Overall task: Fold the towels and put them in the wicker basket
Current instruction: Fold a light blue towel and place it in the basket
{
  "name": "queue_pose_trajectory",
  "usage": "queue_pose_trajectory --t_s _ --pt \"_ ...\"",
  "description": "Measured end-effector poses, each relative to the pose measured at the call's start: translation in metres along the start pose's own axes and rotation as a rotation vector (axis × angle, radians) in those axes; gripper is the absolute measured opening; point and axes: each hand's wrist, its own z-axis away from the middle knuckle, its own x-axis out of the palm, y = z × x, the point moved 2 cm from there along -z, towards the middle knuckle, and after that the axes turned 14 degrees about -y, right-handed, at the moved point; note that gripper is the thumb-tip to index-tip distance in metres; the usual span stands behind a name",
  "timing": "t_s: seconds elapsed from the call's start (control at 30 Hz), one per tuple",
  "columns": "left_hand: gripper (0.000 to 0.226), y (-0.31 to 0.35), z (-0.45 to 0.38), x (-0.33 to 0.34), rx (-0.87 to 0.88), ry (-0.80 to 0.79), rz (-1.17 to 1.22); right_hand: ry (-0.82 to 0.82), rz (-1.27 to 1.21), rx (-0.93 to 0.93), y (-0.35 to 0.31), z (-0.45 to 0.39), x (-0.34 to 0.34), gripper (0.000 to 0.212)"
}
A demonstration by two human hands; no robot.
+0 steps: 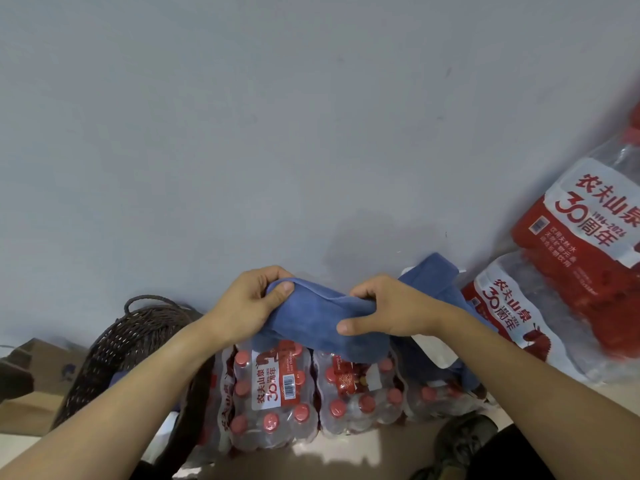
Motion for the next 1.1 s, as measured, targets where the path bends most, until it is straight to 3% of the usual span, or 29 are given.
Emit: queue_pose_trajectory --t_s 0.2,0.37,0.5,0.6,0.67,0.73,0.83,0.93,1.03,1.1 --pt "0.025 0.007 0.007 -0.015 -0.027 0.102 0.108 -0.103 -0.152 0.095 0.023 -0.009 0.001 0.028" --pt "0.019 -0.003 0.016 -0.036 -0.149 0.221 -0.008 -0.024 0.104 0.328 0.07 -0.023 -0.005 0.015" --pt "0.003 -0.017 0.028 -0.047 -0.252 0.114 -0.058 0.224 0.461 0.616 0.11 -0.026 -0.03 0.05" --pt "0.006 -0.027 0.029 -0.048 -0.306 0.123 -0.153 0.18 0.537 0.823 0.138 -0.019 -0.039 0.075" --pt "0.013 -0.03 0.026 -0.047 -0.336 0.154 -0.203 0.088 0.594 0.944 0.15 -0.016 -0.04 0.063" --pt "0.018 -0.033 0.022 -0.046 -0.35 0.174 -0.27 0.122 0.641 0.992 0.15 -0.017 -0.045 0.04" --pt "0.026 -0.032 0.017 -0.048 -0.342 0.219 -0.342 0.266 0.59 0.843 0.134 -0.026 -0.052 0.02" --pt "0.023 -0.033 0.014 -0.048 -0.371 0.139 -0.336 0.353 0.364 0.555 0.108 -0.034 -0.045 0.024" --pt "0.015 -0.043 0.013 -0.045 -0.494 -0.044 -0.495 0.286 0.057 0.342 0.075 -0.04 -0.028 0.039" --pt "0.026 -0.049 0.014 -0.041 -0.588 -0.161 -0.58 0.193 -0.146 0.256 0.059 -0.043 -0.014 0.042"
